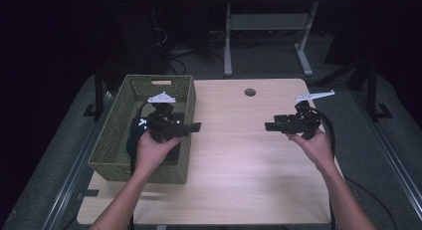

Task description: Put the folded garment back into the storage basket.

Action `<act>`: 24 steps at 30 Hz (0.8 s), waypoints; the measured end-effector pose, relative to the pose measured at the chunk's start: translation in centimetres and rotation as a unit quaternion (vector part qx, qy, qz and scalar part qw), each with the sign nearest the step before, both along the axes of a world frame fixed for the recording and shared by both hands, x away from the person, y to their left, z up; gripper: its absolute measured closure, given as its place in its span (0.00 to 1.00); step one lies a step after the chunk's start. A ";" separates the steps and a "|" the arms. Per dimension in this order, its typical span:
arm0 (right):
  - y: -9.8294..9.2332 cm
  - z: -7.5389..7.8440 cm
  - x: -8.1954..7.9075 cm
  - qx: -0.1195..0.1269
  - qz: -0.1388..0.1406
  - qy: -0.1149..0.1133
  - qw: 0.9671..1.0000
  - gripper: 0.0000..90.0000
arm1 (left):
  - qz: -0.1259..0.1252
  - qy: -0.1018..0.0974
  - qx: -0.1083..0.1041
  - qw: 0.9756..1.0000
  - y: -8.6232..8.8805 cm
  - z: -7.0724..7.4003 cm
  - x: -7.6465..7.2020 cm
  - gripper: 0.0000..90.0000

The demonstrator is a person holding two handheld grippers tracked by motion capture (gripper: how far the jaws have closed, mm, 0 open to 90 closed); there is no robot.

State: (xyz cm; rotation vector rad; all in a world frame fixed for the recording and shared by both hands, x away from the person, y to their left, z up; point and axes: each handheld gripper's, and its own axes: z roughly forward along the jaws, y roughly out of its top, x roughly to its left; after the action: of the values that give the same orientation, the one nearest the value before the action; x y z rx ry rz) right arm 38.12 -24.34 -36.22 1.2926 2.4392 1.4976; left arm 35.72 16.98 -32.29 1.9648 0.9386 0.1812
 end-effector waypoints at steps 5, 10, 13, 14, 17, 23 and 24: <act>-0.7 -0.1 -0.1 -0.001 -0.005 0.001 1.000 0.31 | -0.009 0.003 0.011 1.000 -1.2 -0.1 -0.3 0.22; -1.5 -0.3 -0.3 0.001 -0.013 0.002 1.000 0.29 | -0.020 0.002 0.011 1.000 -2.1 -0.3 -0.5 0.23; -1.9 -0.6 -0.3 0.001 -0.019 0.007 1.000 0.26 | -0.026 0.006 0.012 1.000 -2.7 -0.5 -0.5 0.23; -2.0 -0.7 -0.3 0.000 -0.018 0.010 1.000 0.26 | -0.028 0.007 0.013 0.999 -2.8 -0.6 -0.6 0.22; -2.4 -1.1 -0.3 0.003 -0.019 0.016 1.000 0.26 | -0.030 0.005 0.012 0.999 -3.2 -0.7 -0.6 0.23; -2.7 -1.4 -0.4 0.000 -0.022 0.021 1.000 0.26 | -0.039 0.003 0.011 0.999 -4.1 -0.7 -0.8 0.22; -2.7 -1.4 -0.5 0.000 -0.023 0.022 0.999 0.25 | -0.040 0.000 0.009 0.999 -4.2 -0.7 -0.9 0.22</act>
State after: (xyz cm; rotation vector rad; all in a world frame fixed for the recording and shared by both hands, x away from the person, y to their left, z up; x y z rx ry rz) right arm 37.66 -27.08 -37.59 1.3867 2.4175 1.4743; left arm 34.84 12.74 -32.97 2.0154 0.8592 0.1456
